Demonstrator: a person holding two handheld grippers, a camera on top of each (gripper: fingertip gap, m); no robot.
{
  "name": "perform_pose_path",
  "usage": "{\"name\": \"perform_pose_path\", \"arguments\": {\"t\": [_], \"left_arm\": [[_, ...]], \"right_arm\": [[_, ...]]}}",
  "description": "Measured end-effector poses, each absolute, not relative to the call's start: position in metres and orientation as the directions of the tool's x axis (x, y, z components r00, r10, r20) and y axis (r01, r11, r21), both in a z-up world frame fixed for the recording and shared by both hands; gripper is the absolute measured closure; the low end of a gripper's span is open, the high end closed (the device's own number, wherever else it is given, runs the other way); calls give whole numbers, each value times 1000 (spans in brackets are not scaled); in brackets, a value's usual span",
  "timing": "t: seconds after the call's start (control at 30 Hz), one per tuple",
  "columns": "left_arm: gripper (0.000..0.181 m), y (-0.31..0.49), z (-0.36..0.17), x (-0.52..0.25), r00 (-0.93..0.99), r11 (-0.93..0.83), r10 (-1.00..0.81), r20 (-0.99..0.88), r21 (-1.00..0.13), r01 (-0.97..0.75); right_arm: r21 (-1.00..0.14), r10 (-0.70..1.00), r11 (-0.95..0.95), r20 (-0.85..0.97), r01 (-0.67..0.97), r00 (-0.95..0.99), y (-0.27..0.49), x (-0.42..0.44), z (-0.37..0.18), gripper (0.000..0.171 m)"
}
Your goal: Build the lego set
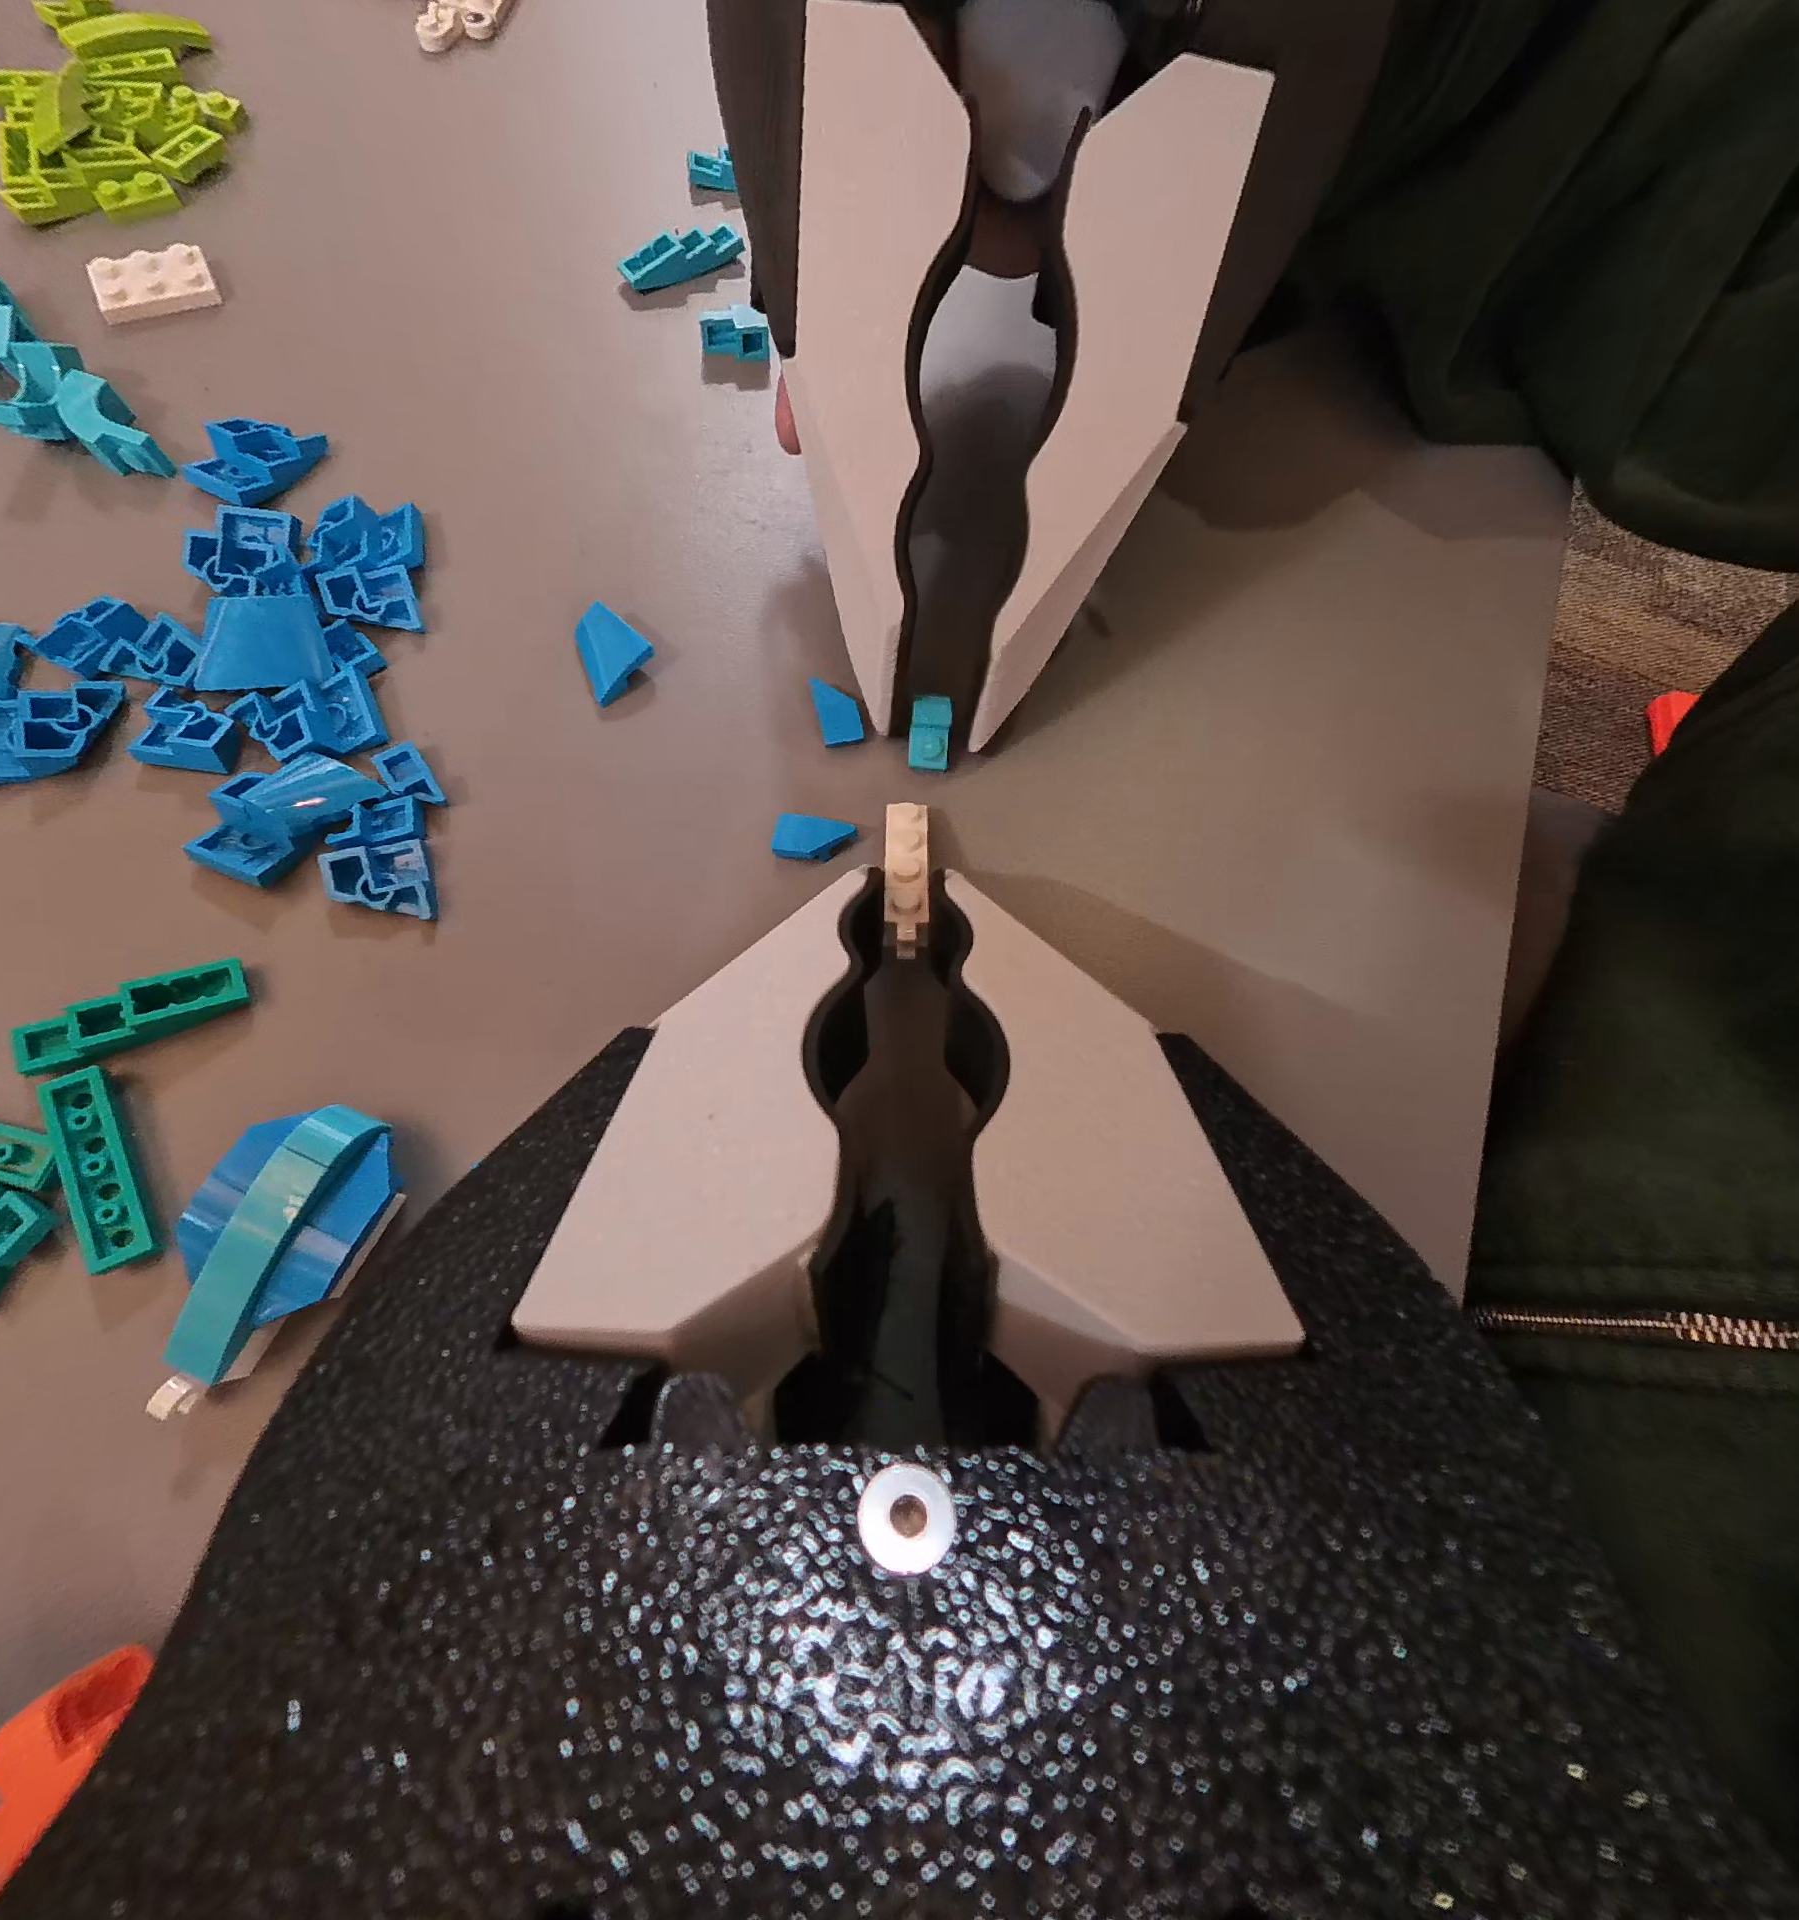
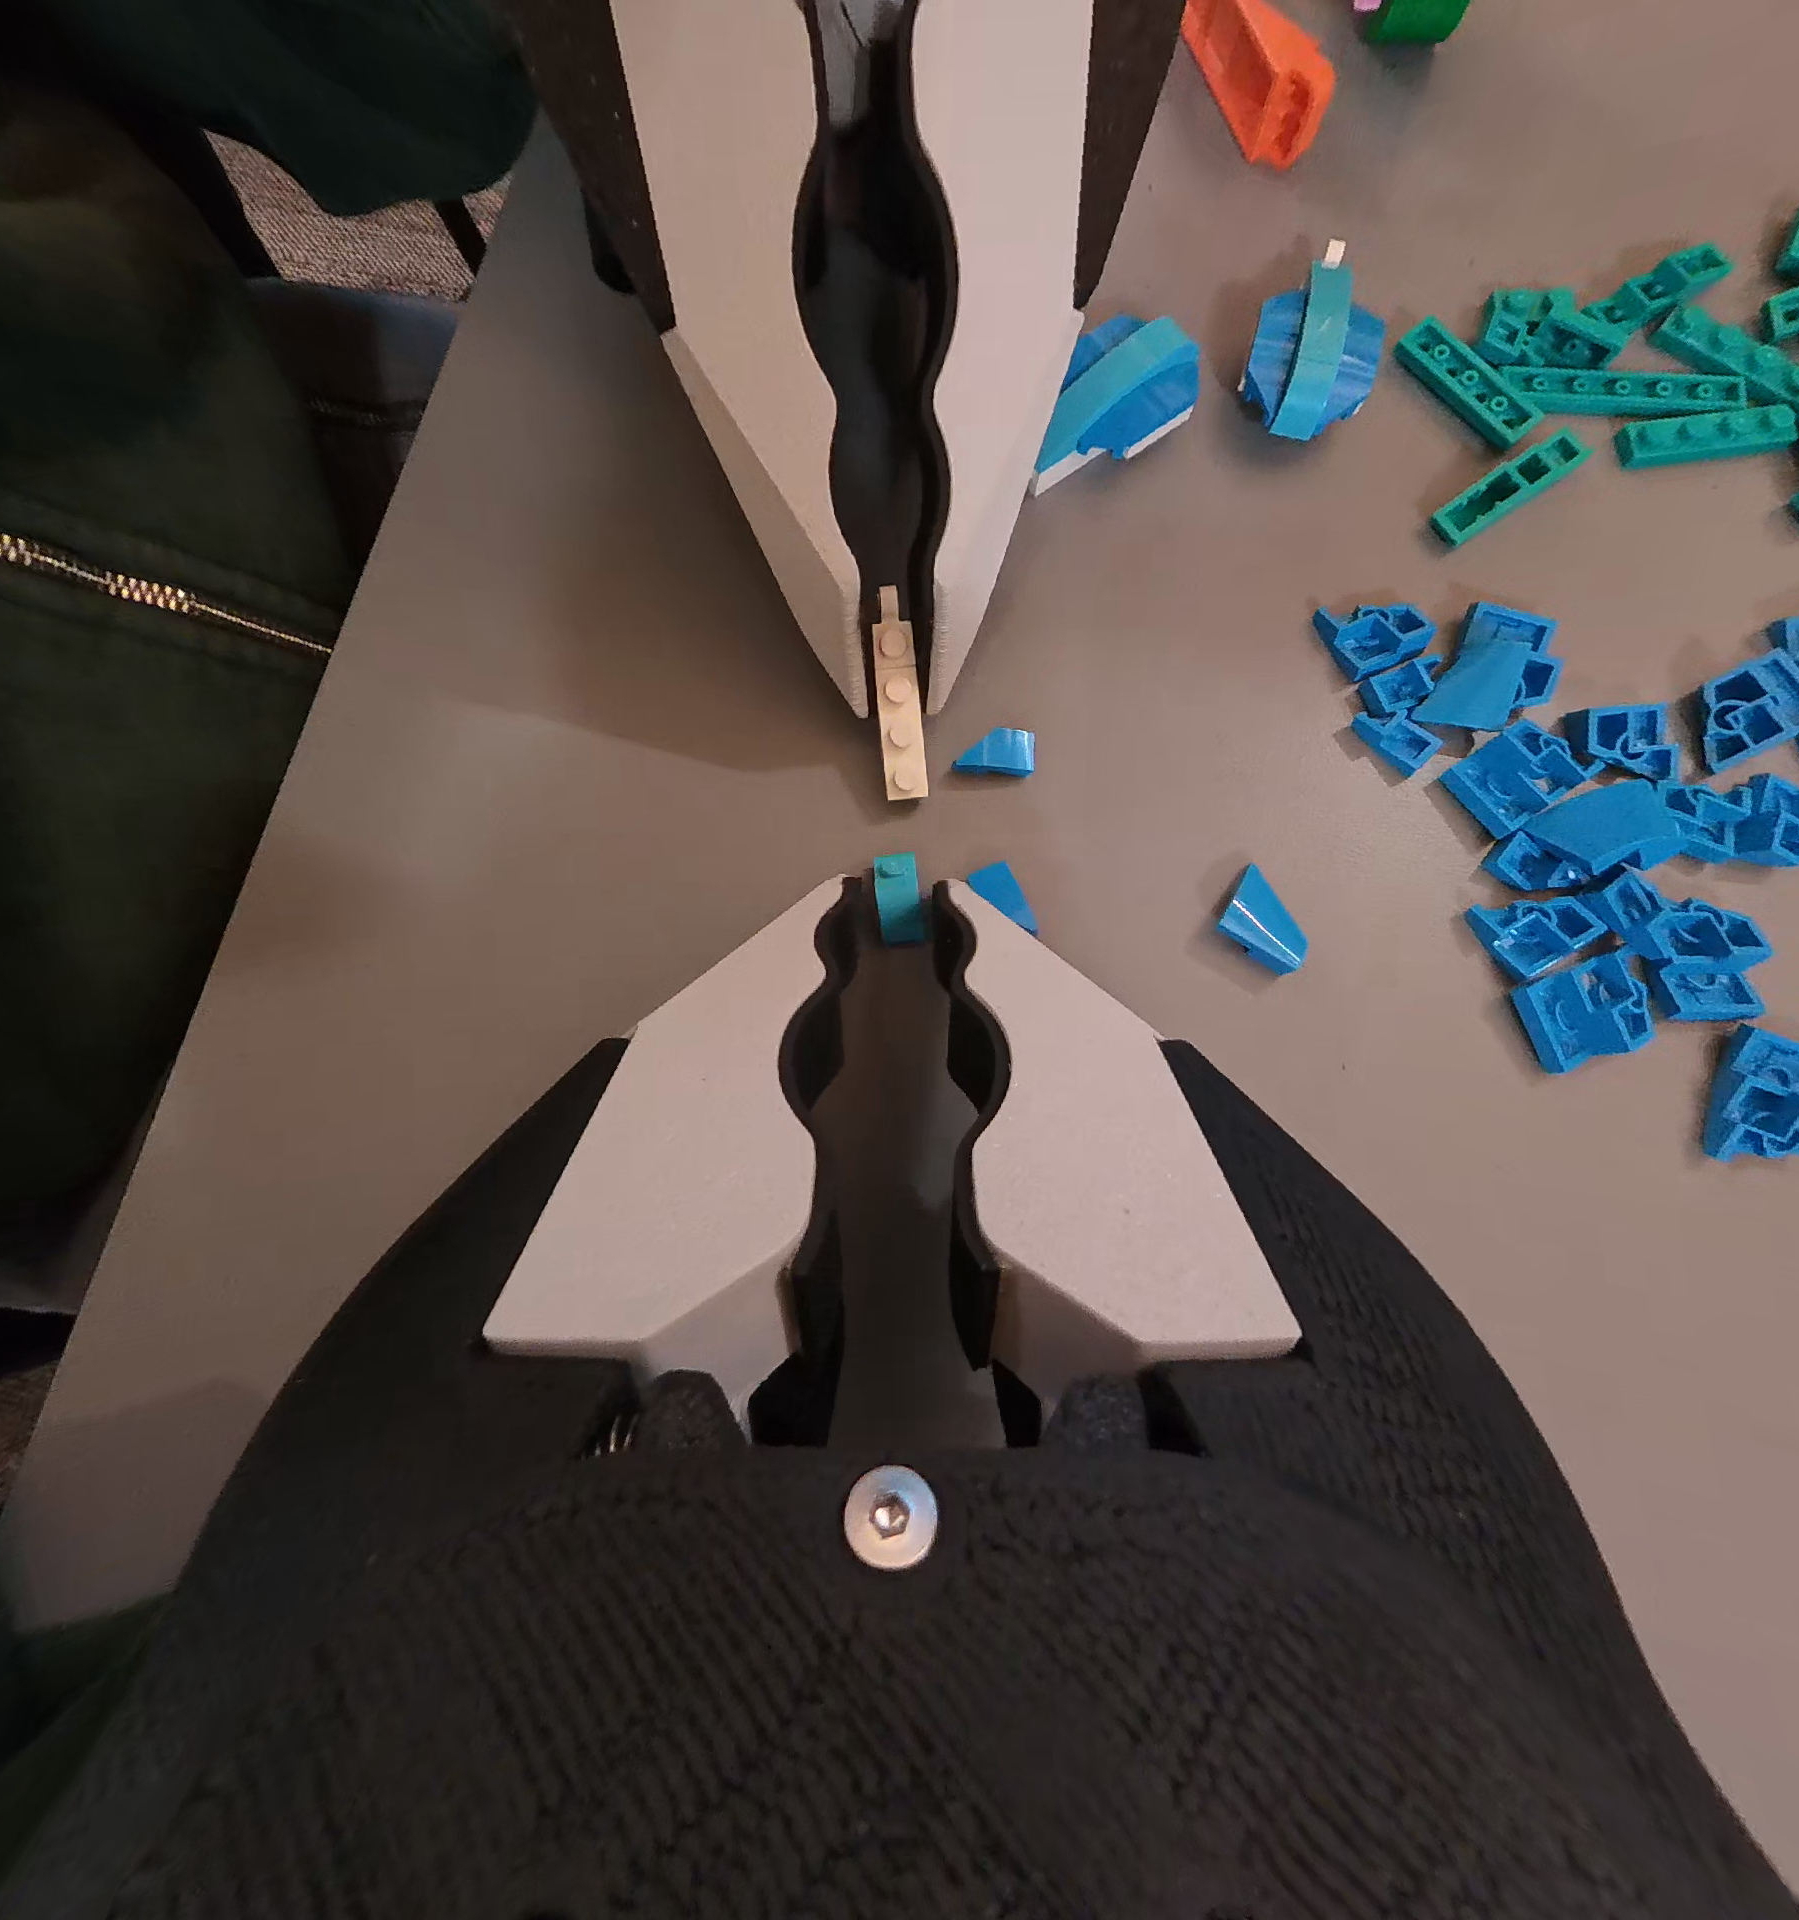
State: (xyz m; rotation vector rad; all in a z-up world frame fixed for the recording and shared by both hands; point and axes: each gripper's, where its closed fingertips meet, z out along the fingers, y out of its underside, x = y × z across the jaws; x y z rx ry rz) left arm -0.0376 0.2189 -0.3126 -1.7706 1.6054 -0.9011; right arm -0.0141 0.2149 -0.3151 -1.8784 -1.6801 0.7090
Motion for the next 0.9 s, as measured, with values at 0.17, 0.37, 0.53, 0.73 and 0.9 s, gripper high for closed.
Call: {"name": "perform_pose_path", "arguments": {"t": [0.17, 0.37, 0.53, 0.73, 0.9], "left_arm": [[175, 219, -312, -37, 47, -115, -993, 109, -791, -601], [175, 219, -312, -37, 46, -108, -994, 100, -791, -603], [175, 218, -309, -38, 35, -117, -992, 120, -800, -589], [175, 221, -299, -39, 40, -199, -977, 210, -823, -532], [175, 220, -298, -39, 31, -200, -976, 216, -826, -527]], "right_arm": [[-699, 994, -112, -65, 707, 92, 215, -13, -314, 160], [-753, 988, -151, -89, 641, 128, 223, -17, -307, 164], [-800, 985, -171, -132, 575, 110, 222, -23, -298, 164], [-815, 982, -189, -164, 548, 94, 219, -30, -297, 164], [-821, 981, -194, -168, 538, 97, 220, -31, -296, 164]]}}
